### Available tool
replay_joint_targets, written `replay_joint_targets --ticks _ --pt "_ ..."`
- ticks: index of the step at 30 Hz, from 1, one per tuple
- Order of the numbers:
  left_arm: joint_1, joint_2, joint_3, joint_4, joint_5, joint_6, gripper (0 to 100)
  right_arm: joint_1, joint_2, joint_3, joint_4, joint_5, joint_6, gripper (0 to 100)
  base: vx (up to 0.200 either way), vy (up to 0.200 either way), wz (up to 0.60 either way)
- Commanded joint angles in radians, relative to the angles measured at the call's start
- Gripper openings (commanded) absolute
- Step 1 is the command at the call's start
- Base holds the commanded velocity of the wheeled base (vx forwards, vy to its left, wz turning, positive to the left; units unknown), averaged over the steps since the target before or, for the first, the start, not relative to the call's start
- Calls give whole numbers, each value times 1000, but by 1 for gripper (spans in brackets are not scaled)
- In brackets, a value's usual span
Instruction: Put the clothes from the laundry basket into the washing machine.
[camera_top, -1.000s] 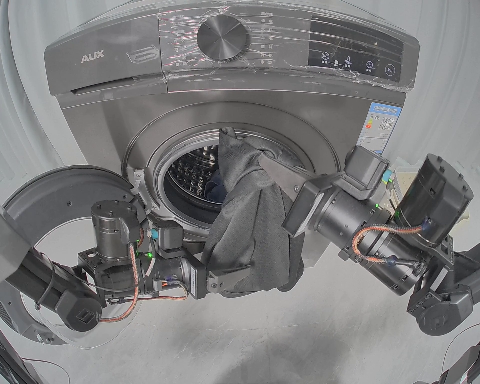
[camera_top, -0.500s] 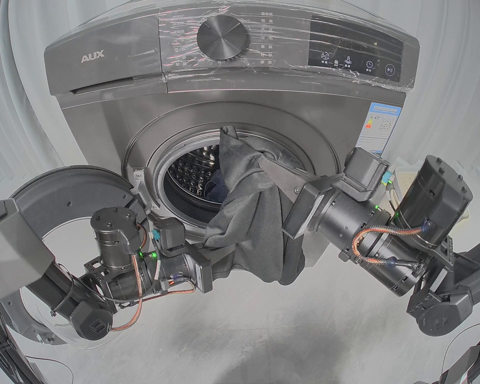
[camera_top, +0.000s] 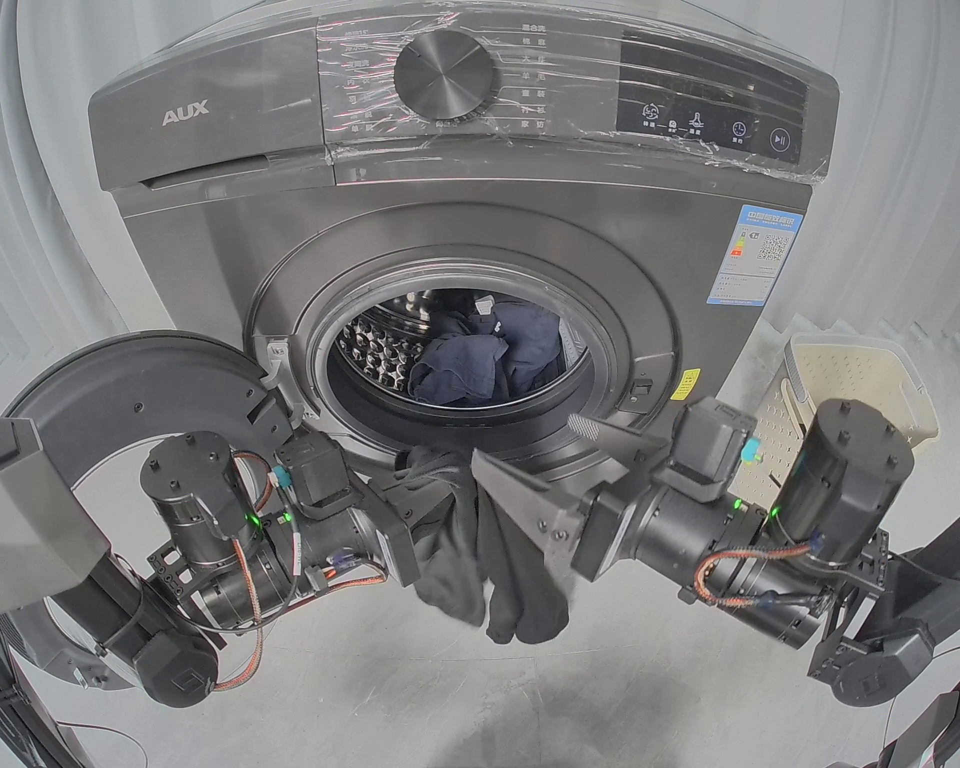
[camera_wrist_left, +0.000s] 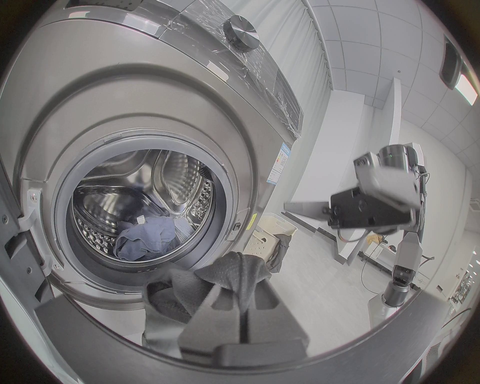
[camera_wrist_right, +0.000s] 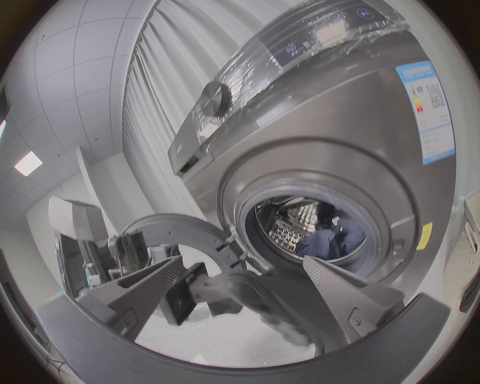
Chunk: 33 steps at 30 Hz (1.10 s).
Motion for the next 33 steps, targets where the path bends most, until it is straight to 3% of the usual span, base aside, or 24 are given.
replay_joint_targets --ticks 1,15,33 --pt "-4 -18 -11 -9 0 -6 0 12 6 37 -2 0 -2 100 0 0 0" --pt "-10 -7 -135 2 155 -32 0 -28 4 135 12 5 -45 100 0 0 0" --pt "-13 -12 -238 39 231 -43 0 -17 73 128 0 9 -54 100 0 0 0"
